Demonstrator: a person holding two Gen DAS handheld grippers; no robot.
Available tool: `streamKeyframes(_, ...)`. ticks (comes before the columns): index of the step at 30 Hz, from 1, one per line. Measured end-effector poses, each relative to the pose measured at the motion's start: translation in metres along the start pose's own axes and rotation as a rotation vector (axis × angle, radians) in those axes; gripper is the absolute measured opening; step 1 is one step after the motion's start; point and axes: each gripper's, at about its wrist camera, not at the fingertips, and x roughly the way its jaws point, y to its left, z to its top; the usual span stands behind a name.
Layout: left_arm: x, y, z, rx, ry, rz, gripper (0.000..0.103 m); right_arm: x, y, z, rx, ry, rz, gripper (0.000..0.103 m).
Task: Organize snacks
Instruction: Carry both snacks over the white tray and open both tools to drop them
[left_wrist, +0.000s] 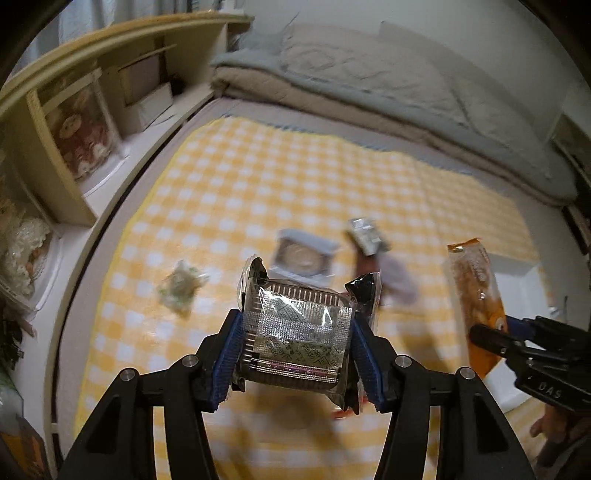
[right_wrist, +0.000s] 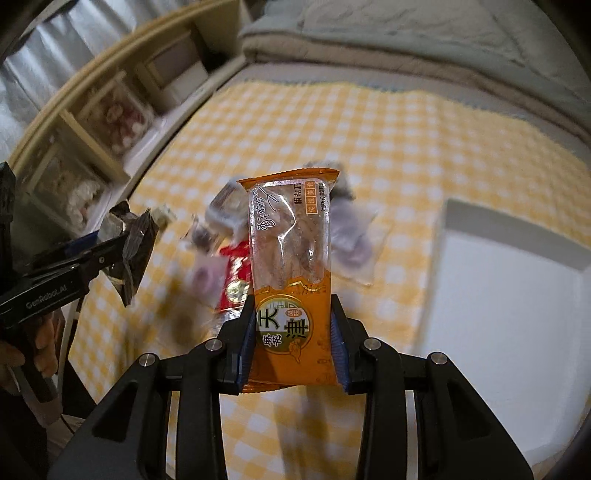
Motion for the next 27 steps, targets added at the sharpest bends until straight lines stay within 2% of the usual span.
streamKeyframes(4, -0.014, -0.032, 0.002, 0.016, -0.02, -0.046, 0.056, -0.024, -0.021, -0.007, 0.022, -0.052, -0.027, 0.036)
streamKeyframes(7, -0.021, -0.059, 0.005, 0.02, -0.003, -0.091, 0.056, -0.04, -0.044, -0.015, 0.051, -0.074, -0.05, 0.036)
streamKeyframes(16, 0.004, -0.137, 0.008, 0.076, 0.038, -0.201, 0.056, -0.076, -0.097, -0.04, 0.141, -0.104, -0.135, 0.036)
streamKeyframes(21, 0.022, -0.173, -0.001, 0.092, 0.09, -0.26, 0.056, -0.092, -0.129, -0.056, 0.192, -0.097, -0.175, 0.037)
streamKeyframes(27, 0.047, -0.212, -0.007, 0.151, 0.132, -0.291, 0.056, -0.103, -0.161, -0.074, 0.241, -0.079, -0.209, 0.037)
